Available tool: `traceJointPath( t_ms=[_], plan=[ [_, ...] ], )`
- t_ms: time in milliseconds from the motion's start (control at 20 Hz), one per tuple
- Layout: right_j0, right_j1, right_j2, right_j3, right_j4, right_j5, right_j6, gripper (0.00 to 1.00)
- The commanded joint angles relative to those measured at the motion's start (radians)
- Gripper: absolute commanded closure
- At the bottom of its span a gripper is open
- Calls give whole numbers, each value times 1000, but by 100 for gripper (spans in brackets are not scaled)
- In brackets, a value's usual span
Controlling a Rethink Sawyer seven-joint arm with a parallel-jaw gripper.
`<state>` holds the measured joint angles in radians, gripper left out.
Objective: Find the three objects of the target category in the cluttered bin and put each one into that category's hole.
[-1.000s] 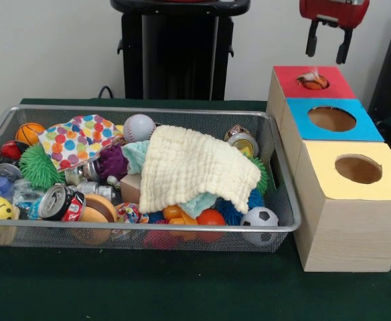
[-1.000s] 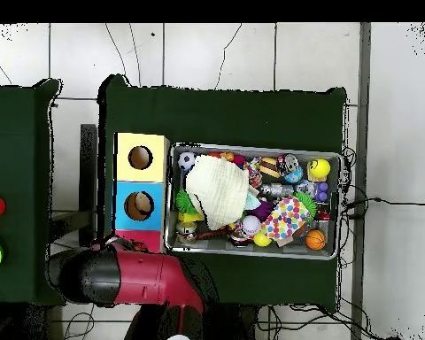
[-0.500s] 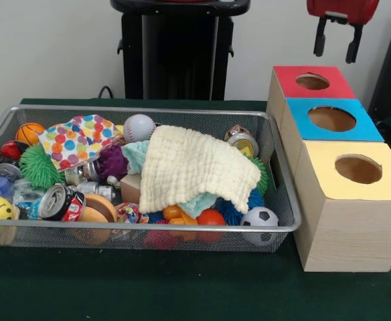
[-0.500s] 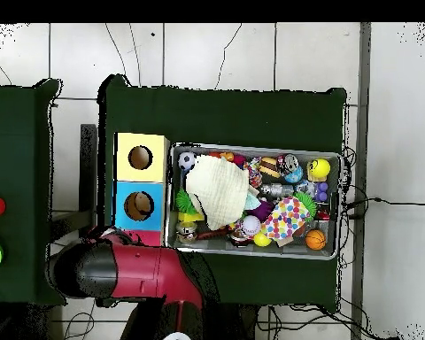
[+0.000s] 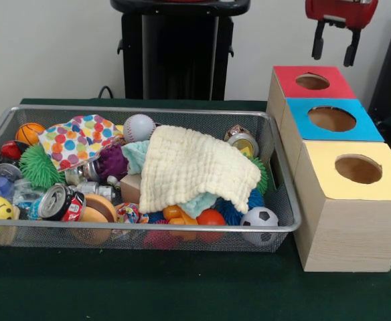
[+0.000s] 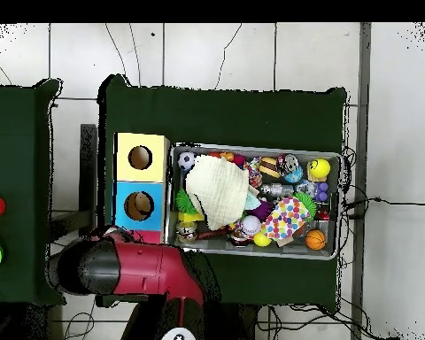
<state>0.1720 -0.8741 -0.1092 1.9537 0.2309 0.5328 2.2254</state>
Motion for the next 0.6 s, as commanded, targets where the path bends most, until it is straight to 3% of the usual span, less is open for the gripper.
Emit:
traceJointPath(
  t_ms=[50,250,350,600],
  plan=[
    [-69,76,70,17,-11,-97,76,0],
    [-94,79,77,23,-28,-110,46,0],
    [-92,86,51,-9,-73,-97,19,0],
    [-187,124,93,-69,-187,-68,-149,0]
  ],
)
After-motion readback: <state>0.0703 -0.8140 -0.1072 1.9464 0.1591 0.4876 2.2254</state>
